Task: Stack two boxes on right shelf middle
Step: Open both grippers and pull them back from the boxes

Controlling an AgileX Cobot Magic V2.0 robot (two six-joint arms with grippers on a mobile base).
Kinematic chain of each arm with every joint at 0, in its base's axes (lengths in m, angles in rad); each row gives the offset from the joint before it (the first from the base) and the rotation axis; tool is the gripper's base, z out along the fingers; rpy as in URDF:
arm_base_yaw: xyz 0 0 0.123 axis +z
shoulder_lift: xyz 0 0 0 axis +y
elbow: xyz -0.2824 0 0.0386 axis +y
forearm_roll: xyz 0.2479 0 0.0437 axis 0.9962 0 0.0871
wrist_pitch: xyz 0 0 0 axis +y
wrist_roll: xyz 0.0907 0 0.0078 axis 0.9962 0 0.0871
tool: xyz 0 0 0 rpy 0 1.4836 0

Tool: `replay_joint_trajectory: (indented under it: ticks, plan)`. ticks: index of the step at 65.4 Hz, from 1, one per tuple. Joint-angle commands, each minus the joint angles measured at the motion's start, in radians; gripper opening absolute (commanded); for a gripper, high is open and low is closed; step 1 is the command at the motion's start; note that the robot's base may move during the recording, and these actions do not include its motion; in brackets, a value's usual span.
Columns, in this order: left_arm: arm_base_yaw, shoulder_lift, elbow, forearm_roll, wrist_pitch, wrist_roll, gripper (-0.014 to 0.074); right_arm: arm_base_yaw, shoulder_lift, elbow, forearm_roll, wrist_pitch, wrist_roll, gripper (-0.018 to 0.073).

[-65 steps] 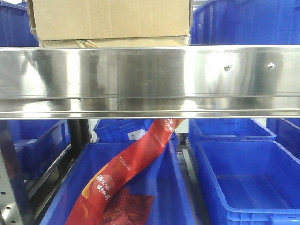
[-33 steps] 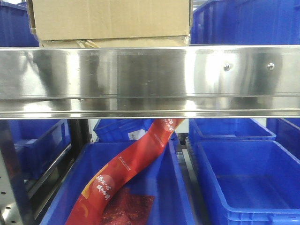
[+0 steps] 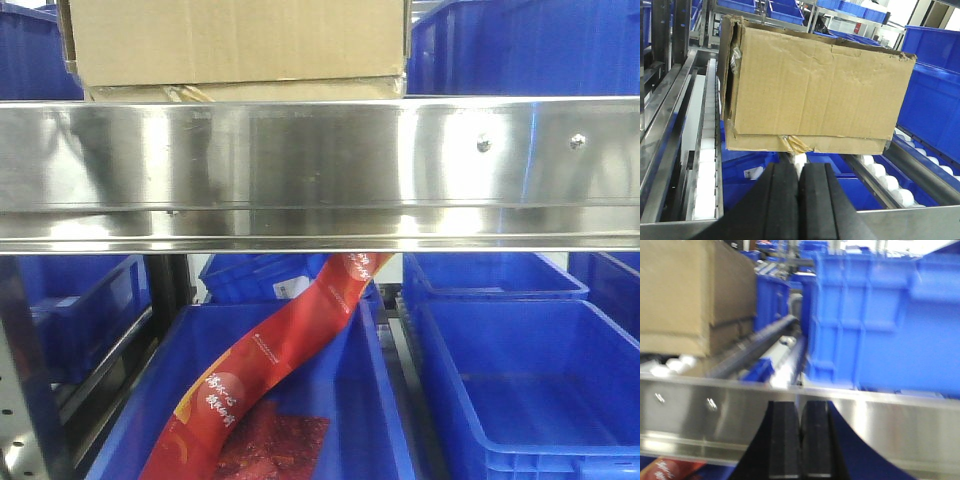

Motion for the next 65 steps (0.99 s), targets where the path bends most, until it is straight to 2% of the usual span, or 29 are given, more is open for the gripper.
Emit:
replay_joint_trajectory:
  ticks: [1, 65]
  plan:
    - [0.003, -0.004, 0.002, -0.002, -0.013, -0.003, -0.0111, -0.015, -0.049, 0.054, 0.008, -0.013, -0.009, -0.0162]
    - [0.005, -0.004, 0.004, -0.002, 0.0, -0.003, -0.0111, -0.02, -0.049, 0.081, 0.008, -0.033, -0.009, -0.0162]
